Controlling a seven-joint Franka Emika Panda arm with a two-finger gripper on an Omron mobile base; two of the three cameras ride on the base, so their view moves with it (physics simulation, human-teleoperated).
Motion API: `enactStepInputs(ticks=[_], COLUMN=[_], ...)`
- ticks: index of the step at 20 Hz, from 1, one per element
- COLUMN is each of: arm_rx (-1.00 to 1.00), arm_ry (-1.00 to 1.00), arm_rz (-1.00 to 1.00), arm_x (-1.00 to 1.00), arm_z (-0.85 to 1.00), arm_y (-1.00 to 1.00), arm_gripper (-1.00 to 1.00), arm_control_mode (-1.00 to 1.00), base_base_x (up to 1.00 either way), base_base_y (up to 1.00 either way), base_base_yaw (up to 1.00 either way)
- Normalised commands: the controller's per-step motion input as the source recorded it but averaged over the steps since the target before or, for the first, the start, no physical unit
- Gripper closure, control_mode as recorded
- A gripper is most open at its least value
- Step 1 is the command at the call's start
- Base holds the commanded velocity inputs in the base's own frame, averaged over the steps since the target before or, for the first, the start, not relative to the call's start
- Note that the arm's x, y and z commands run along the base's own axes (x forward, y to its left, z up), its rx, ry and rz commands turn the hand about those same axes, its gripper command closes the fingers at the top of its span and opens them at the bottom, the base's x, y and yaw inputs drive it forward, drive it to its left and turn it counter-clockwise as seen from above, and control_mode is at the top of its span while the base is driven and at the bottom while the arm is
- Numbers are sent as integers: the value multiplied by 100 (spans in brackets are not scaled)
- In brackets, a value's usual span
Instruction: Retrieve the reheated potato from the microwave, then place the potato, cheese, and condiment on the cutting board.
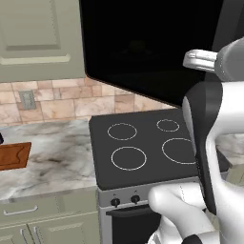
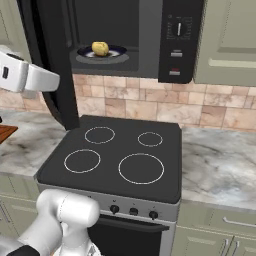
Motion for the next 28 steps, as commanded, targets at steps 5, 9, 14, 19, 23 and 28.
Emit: enactStepInputs(ticks=[5,9,14,19,23,28], arm_rx=[1,4,16,24,24,18], arm_ry=[9,4,0,-7,-11,-12], arm_rz=[-13,-5,-3,0,0,4], arm_x=[0,-13,-55,-53,-34,-29], arm_z=[-3,-5,0,3,15,13], arm_y=[11,-12,-14,-12,-32,-36], arm_gripper=[-100,-100,-100,-100,-100,-100], arm_control_mode=[-100,-100,-100,-100,-100,-100], base_base_x=[0,0,0,0,0,0], base_base_y=[0,0,0,0,0,0], base_base_yaw=[0,0,0,0,0,0])
